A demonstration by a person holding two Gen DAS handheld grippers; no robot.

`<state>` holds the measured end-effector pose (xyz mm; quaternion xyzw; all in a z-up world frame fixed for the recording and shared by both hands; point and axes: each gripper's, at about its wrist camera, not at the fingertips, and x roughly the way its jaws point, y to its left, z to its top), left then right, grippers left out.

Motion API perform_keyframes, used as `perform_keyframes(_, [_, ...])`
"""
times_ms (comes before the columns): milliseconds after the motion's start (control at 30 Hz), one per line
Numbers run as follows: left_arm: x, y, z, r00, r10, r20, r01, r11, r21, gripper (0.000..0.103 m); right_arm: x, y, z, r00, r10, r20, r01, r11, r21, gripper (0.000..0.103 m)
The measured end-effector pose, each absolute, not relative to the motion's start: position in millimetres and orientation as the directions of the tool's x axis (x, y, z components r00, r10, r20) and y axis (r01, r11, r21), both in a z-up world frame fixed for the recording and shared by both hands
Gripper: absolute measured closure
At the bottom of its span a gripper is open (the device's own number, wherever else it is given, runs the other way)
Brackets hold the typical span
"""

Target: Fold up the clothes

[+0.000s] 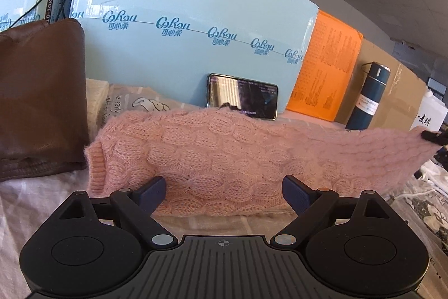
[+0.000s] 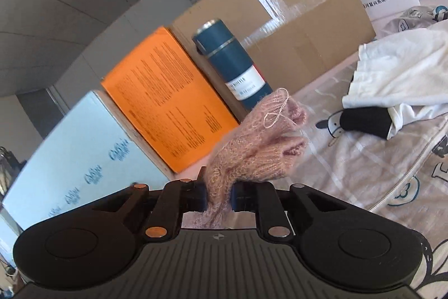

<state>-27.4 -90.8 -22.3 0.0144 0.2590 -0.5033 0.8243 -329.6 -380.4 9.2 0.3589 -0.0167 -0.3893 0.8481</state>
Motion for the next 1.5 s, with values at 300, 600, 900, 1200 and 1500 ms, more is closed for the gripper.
perform_keyframes(300, [-51.4, -94.6, -6.7, 0.442, -0.814, -0.378, 0.869, 0.493, -0.046, 0.010, -373.7, -367.2, 18.4, 0.588, -0.740, -0.327, 0.751, 0.347, 0.562, 0.090])
perform_keyframes(600, [-18.6, -134.8, -14.1, 0.509, -0.723, -0.468, 0.842, 0.531, 0.095, 0.010, -331.1, -340.4, 10.6, 0.650, -0.709, -0.271, 0.754, 0.562, 0.338, 0.089])
perform_keyframes(900, [-17.6, -108.1, -5.3, 0.473, -0.779, -0.412, 0.838, 0.542, -0.062, 0.010, -231.7, -304.4, 6.1, 0.762, -0.544, -0.352, 0.627, 0.755, 0.190, 0.088])
perform_keyframes(1200, [-17.6, -101.6, -0.5, 0.435, -0.810, -0.394, 0.848, 0.515, -0.122, 0.010, -202.9, -275.1, -1.3, 0.825, -0.414, -0.385, 0.512, 0.836, 0.197, 0.040])
perform_keyframes(1500, [-15.0, -98.9, -1.2, 0.419, -0.818, -0.393, 0.845, 0.510, -0.162, 0.007, -183.8, -258.9, -13.6, 0.853, -0.284, -0.437, 0.416, 0.876, 0.245, 0.027])
